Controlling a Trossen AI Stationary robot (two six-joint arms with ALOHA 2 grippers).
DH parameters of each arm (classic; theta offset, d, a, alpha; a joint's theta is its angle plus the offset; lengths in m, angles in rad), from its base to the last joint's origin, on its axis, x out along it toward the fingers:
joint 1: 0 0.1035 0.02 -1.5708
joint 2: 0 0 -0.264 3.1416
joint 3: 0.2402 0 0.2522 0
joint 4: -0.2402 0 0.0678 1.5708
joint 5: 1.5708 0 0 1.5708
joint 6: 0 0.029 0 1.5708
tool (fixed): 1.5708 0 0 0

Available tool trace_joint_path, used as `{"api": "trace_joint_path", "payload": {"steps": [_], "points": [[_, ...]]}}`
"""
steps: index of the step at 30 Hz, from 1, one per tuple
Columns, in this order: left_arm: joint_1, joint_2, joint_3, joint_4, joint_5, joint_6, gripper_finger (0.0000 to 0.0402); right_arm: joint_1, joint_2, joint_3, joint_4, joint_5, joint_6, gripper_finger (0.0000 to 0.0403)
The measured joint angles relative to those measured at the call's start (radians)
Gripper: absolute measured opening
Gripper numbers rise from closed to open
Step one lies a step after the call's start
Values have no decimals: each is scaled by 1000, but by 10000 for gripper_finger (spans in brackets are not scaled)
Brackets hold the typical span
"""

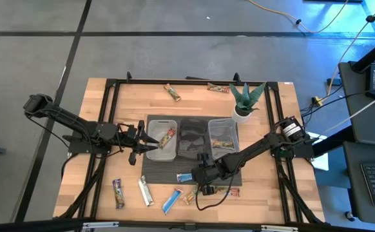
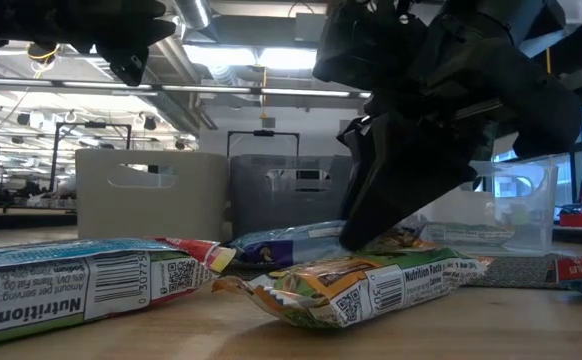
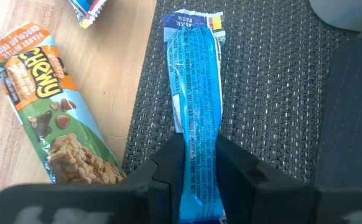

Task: Pick and place Granola Bars by type
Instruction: Put the blue granola bar into the black bin

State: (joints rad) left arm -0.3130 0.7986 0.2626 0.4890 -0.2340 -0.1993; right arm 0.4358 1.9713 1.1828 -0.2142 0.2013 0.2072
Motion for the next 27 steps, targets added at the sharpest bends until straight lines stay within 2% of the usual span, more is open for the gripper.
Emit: {"api": "trace_joint_path", "payload": {"steps": [5, 12, 21, 27], "points": [[0, 0, 0, 0, 0, 0, 100, 0, 0, 15, -25, -20, 0, 86], [0, 0, 0, 0, 0, 0, 100, 2, -2, 117, -182, -20, -7, 86], [0, 0, 0, -1, 0, 0, 100, 6, -2, 300, -505, -38, -33, 86], [0, 0, 0, -6, 0, -37, 100, 6, -2, 460, -701, 22, -32, 86]]}}
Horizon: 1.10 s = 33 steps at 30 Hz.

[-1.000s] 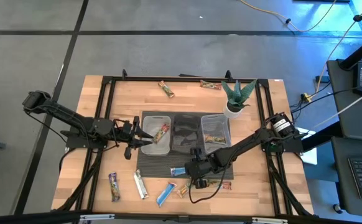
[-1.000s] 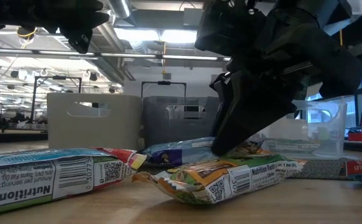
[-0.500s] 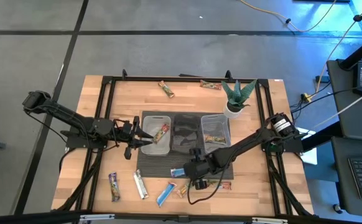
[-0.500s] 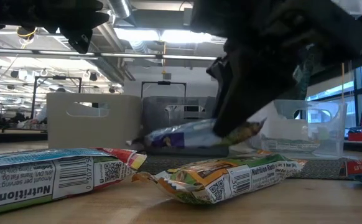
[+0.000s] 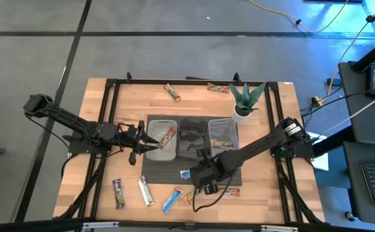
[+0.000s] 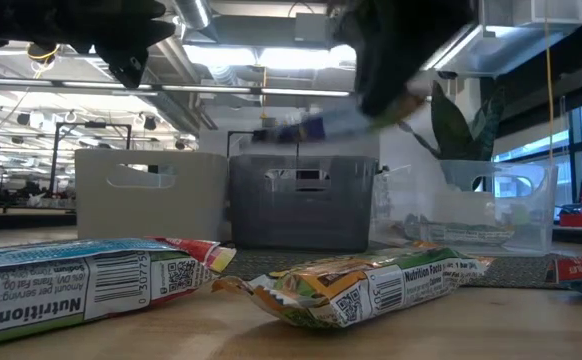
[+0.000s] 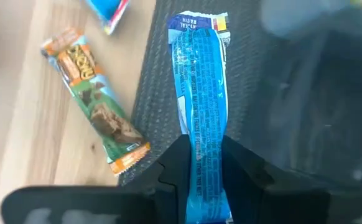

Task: Pick and place Granola Bars by type
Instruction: Put the blue granola bar into the black bin

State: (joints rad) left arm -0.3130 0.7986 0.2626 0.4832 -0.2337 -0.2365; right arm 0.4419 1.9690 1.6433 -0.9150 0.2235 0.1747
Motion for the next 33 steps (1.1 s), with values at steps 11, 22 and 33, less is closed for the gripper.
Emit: {"api": "trace_joint_path", "payload": {"steps": [11, 22, 33], "points": [[0, 0, 0, -18, 0, -31, 100, -71, -3, 156, -250, 336, 283, 86], [0, 0, 0, -17, 0, -31, 100, -229, -1, -45, -72, 314, 552, 86], [0, 0, 0, -17, 0, -31, 100, -262, -1, -179, 162, 196, 527, 86]]}}
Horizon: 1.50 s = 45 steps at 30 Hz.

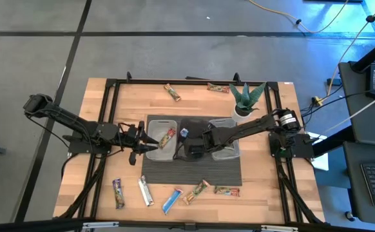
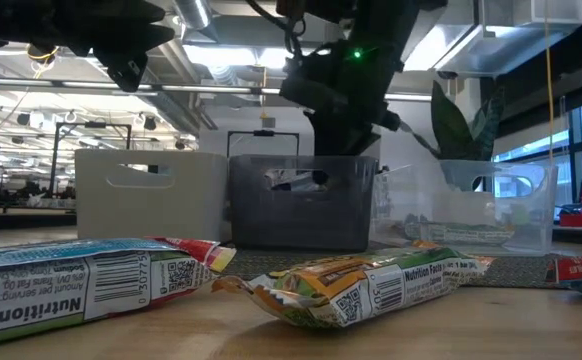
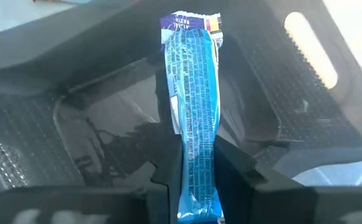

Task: Pick and place Granola Bars by type
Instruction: Put the blue granola bar into the black bin

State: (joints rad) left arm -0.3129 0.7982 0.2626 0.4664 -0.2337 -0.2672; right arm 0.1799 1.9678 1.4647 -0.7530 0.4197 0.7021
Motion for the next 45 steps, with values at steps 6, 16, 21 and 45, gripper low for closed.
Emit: {"api": "trace_joint_path", "payload": {"steps": [6, 16, 21, 45], "points": [[0, 0, 0, 0, 0, 0, 100, 0, 0, -21, 2, -5, -3, 86], [0, 0, 0, 0, 0, 2, 100, 0, 0, -26, 2, -4, -57, 86], [0, 0, 0, 0, 0, 16, 100, 0, 0, -26, 2, -4, -57, 86], [0, 0, 0, 0, 0, 19, 100, 0, 0, -25, 20, -30, -123, 119]]}}
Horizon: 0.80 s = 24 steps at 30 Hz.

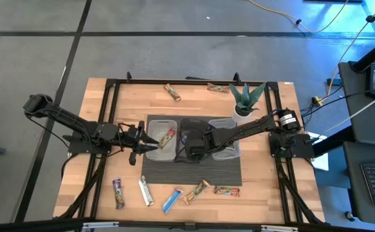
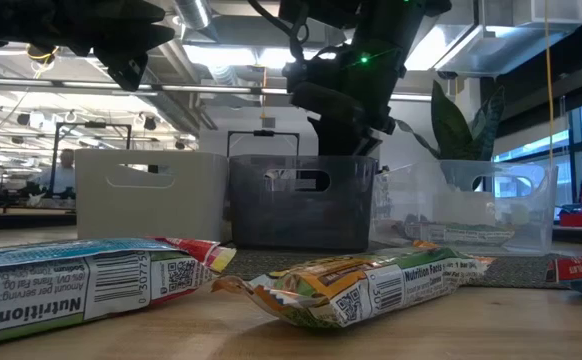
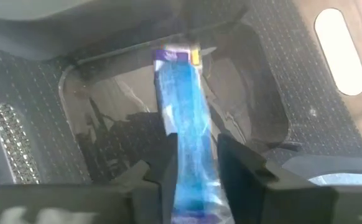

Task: Pick and place Granola Bars by type
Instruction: Put the blue granola bar into the black bin

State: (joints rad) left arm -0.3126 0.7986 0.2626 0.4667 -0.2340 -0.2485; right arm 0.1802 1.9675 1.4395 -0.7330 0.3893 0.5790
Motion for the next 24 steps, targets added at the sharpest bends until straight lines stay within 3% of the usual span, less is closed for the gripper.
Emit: {"api": "trace_joint_path", "payload": {"steps": [5, 11, 17, 24], "points": [[0, 0, 0, 0, 0, 0, 100, 0, 0, 3, -10, -8, -9, 163], [0, 0, 0, -1, 0, -1, 100, 50, -50, 77, -175, 13, -17, 183], [0, 0, 0, -29, 0, -13, 100, 172, -171, 76, -257, -76, -141, 185], [0, 4, -1, -52, 0, -56, 100, 361, -212, 74, -309, -102, -102, 185]]}}
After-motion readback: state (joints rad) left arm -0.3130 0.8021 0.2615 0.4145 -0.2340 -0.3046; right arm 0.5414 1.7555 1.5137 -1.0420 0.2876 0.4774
